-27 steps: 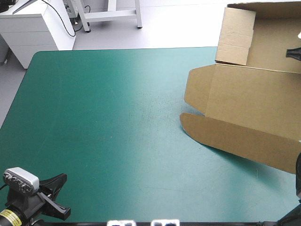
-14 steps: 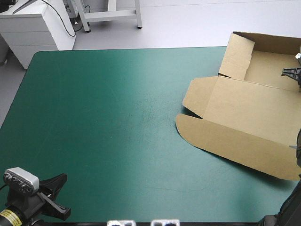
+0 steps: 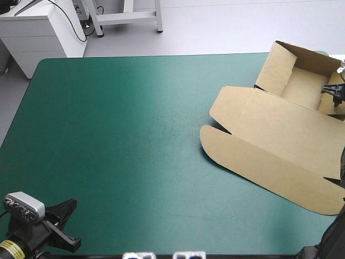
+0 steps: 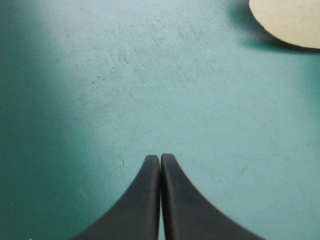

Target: Fold the box

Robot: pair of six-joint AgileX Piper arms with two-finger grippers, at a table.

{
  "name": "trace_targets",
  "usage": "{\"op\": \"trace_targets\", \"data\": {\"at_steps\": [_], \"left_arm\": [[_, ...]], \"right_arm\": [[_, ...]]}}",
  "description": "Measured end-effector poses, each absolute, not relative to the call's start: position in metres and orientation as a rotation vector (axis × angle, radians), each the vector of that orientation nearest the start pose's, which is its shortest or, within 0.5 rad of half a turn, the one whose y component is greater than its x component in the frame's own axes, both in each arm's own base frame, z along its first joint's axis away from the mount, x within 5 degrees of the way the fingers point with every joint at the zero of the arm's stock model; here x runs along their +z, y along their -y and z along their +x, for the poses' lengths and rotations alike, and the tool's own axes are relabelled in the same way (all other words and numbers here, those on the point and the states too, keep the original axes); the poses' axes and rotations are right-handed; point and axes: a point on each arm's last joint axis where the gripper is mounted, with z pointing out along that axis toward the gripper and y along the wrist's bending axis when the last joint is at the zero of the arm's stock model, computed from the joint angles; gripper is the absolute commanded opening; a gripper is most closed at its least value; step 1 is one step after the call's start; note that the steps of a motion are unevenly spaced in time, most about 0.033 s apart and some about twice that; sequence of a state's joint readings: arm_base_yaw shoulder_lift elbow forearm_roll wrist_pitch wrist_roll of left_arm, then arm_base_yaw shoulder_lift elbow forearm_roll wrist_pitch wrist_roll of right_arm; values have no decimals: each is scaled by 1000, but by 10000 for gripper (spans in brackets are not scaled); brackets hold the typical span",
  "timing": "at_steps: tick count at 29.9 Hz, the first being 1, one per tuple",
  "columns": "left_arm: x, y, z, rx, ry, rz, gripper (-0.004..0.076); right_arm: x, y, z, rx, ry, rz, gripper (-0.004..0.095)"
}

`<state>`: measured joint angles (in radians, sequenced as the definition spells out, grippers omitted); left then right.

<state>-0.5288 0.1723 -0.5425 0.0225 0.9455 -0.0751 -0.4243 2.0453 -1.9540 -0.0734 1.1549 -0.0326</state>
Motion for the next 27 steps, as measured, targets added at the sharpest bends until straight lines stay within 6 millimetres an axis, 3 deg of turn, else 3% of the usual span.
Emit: {"op": "trace_targets", "data": {"at_steps": [2, 5, 8, 10, 12, 15, 17, 20, 27], "left_arm": [[297, 11, 22, -345, -2023, 469, -8], [297, 11, 22, -345, -2023, 469, -8], [297, 11, 22, -345, -2023, 469, -8], [297, 11, 22, -345, -2023, 469, -8], [297, 11, 22, -344, -2023, 469, -8], [297, 11, 22, -343, -2023, 469, -8], [297, 11, 22, -344, -2023, 469, -8], [297, 11, 22, -346, -2023, 469, -8], [297, 12, 21, -369, -2025, 472, -8]], "right_arm": [[295, 198, 403, -229, -2708, 551, 829], [302, 208, 395, -224, -2709, 606, 811], [330, 205, 389, -176, -2641, 605, 787], [364, 192, 381, -95, -2551, 554, 716], [400, 174, 368, -4, -2455, 474, 507], [445, 146, 344, 29, -2351, 348, -23], [468, 129, 329, 37, -2293, 288, 8], [485, 107, 315, 84, -2249, 206, 2], [477, 32, 295, 239, -2299, -49, 2]]}}
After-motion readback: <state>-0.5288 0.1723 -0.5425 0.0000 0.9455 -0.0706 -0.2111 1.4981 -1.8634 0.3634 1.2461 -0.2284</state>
